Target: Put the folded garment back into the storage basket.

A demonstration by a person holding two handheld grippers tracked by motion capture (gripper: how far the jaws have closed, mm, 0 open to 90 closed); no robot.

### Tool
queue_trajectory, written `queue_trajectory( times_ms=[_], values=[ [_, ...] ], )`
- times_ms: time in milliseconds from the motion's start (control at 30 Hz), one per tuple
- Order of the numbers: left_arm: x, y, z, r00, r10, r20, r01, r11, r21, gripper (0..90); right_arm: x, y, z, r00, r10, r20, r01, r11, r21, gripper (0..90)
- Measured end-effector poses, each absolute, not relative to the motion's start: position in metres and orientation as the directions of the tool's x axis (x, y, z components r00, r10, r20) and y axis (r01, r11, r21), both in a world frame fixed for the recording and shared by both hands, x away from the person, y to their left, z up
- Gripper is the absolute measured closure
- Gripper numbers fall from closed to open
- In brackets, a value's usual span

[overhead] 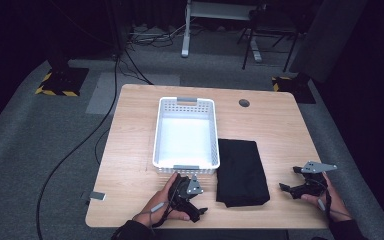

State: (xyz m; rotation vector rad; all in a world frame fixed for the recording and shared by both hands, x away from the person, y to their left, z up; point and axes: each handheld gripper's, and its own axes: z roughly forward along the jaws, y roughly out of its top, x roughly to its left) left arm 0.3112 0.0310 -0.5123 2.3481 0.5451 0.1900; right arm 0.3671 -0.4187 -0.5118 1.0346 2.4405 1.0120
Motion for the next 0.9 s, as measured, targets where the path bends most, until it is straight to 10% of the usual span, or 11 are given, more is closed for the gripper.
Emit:
queue_trajectory(
  times_ms=[900],
  values=[
    [0.311,0.0257,-0.5087,0.893,0.45,-0.01,0.349,-0.679,0.646,0.6,0.3673,-0.4193,-0.5118,-0.683,0.73,-0.003,0.513,0.484,0.709,2.5]
  ],
)
